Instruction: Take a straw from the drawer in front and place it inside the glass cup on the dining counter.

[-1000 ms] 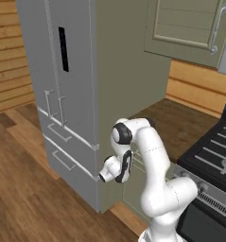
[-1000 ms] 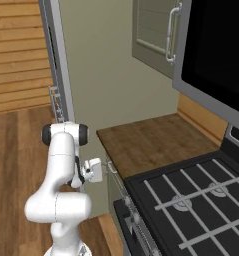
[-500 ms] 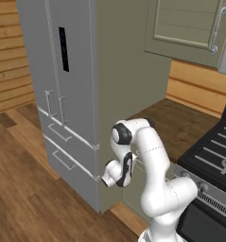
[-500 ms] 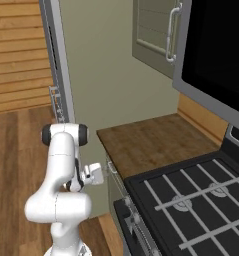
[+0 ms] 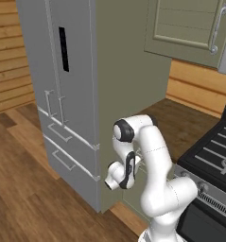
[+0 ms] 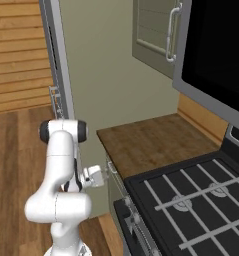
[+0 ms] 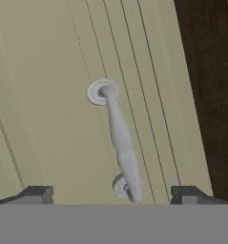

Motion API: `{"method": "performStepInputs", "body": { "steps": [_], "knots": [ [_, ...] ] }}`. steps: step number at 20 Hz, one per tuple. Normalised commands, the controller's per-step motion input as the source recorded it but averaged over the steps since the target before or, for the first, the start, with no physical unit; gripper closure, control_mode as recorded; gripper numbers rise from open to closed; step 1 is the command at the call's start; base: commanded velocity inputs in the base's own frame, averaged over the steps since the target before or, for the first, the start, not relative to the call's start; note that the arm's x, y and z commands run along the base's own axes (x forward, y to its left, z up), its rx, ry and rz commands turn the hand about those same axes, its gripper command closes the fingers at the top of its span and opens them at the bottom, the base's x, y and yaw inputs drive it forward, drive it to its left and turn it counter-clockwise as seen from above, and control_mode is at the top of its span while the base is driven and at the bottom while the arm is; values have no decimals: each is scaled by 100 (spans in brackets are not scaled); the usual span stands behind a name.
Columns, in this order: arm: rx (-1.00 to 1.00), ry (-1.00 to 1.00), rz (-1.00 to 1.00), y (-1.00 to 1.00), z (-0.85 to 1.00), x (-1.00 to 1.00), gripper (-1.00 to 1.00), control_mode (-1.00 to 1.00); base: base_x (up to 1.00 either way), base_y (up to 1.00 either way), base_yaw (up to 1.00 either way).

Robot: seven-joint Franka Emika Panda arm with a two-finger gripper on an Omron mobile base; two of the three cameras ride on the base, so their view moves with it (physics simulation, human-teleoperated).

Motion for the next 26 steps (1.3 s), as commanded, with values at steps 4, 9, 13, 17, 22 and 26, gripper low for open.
{"method": "performStepInputs", "body": {
  "steps": [4,9,13,17,22,26],
  "knots": [
    [4,3,0,-4,41,6,-100,-100,0,0,0],
    [1,11,1,-5,7,9,-100,-100,0,0,0],
    [0,18,2,-13,-13,10,-100,-100,0,0,0],
    [0,19,3,-17,-27,17,-100,-100,0,0,0],
    [0,11,5,-16,-26,22,-100,-100,0,0,0],
    [0,1,7,-9,-27,24,-100,-100,0,0,0]
  ]
}}
